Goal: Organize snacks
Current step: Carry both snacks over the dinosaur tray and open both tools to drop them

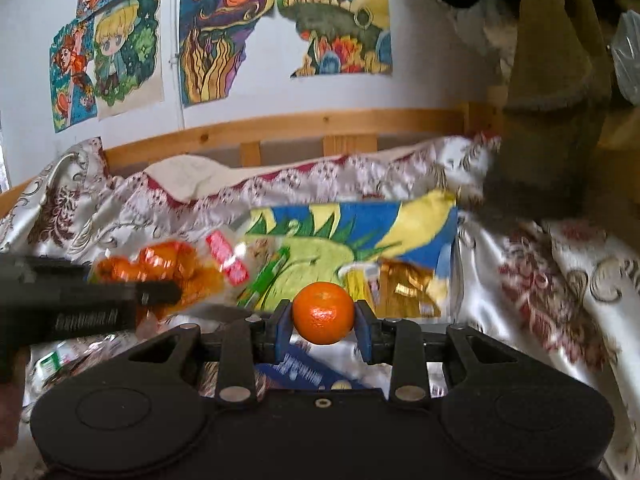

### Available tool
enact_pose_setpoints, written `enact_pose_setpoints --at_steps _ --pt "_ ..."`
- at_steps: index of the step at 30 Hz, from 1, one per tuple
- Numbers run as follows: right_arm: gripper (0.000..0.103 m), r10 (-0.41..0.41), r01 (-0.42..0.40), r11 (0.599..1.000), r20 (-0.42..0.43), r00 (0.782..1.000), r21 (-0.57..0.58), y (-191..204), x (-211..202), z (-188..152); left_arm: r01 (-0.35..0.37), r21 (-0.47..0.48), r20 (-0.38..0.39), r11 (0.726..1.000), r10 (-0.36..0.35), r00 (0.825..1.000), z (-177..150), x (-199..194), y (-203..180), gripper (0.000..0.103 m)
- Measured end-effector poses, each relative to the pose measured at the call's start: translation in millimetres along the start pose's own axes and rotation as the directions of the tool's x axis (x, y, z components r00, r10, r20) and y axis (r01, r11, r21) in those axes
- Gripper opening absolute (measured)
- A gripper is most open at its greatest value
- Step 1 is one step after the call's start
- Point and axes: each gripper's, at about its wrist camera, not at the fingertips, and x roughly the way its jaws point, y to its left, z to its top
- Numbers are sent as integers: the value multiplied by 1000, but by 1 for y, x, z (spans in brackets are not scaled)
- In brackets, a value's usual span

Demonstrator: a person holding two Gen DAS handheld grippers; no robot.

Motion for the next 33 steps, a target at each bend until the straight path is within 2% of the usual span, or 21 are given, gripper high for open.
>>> enact_pose_setpoints --at_steps 4,9,12,16,21,27,33 --pt "35 -32 34 998 32 999 -47 3 30 6 9 -28 3 1000 -9 1000 24 36 3 36" --pt "35 -40 41 998 26 999 -51 3 62 9 16 -51 -44 999 -19 999 36 86 5 36" --pt "35 -50 50 997 2 999 -62 4 77 9 17 -79 -95 997 -24 995 36 113 6 36" --pt "35 -54 51 997 -49 997 -54 1 96 4 12 -68 -133 998 -21 991 32 135 3 36" --pt "35 -63 61 998 -93 994 -18 -6 111 1 10 -60 -171 998 -20 985 25 151 -1 36" --pt "35 -60 65 997 -127 990 33 -13 121 -3 0 -54 -179 999 -10 984 22 157 -3 36" --pt "36 -58 63 998 -126 990 30 -11 121 -3 2 -82 -186 997 -17 982 23 160 2 37"
